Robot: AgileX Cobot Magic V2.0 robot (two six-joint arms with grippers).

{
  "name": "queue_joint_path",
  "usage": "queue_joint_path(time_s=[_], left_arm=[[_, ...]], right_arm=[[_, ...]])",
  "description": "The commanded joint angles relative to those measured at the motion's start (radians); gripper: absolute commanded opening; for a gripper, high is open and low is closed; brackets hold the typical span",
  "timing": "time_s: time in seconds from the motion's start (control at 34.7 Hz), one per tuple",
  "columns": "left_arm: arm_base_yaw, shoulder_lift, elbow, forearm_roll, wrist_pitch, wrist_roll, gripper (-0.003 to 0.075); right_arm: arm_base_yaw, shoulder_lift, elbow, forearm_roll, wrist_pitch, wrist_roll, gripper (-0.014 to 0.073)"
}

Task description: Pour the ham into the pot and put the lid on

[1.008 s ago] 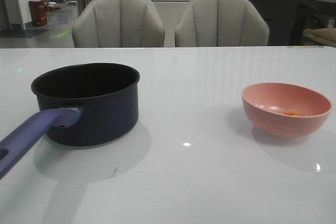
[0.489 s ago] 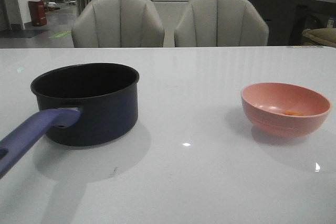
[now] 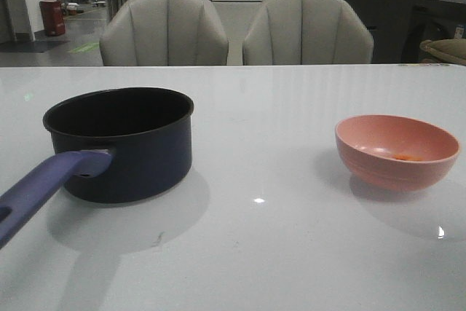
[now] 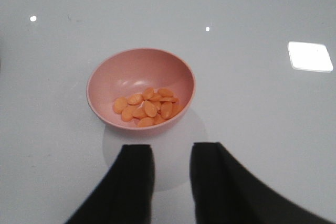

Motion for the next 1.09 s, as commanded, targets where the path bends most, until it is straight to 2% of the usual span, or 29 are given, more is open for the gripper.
queue_joint_path(time_s=[0.0, 0.14, 0.49, 0.89, 0.98, 1.07], left_arm=[[-0.010, 0.012, -0.025, -0.005, -0.087, 0.000, 0.0529], [-0.010, 0.012, -0.025, -0.005, -0.087, 0.000, 0.0529], [-0.010, 0.012, -0.025, -0.005, -0.086, 0.000, 0.0529], [-0.010, 0.012, -0.025, -0.005, -0.086, 0.000, 0.0529], [-0.010, 0.012, -0.025, -0.005, -0.086, 0.000, 0.0529], [-0.010, 0.012, -0.025, -0.005, -0.086, 0.000, 0.0529]], right_arm=[[-0.004, 0.152, -0.118, 0.010, -0.038, -0.006, 0.0470], [-0.004, 0.371, -0.234, 0.011, -0.031, -0.005, 0.0475], [-0.064, 0.811, -0.566, 0.012, 0.115, -0.004, 0.0475], [-0.094, 1.106, -0.820, 0.013, 0.245, -0.004, 0.0466], [-0.094, 1.146, -0.845, 0.013, 0.270, -0.004, 0.0403], [-0.094, 1.178, -0.863, 0.017, 0.290, -0.004, 0.0274]])
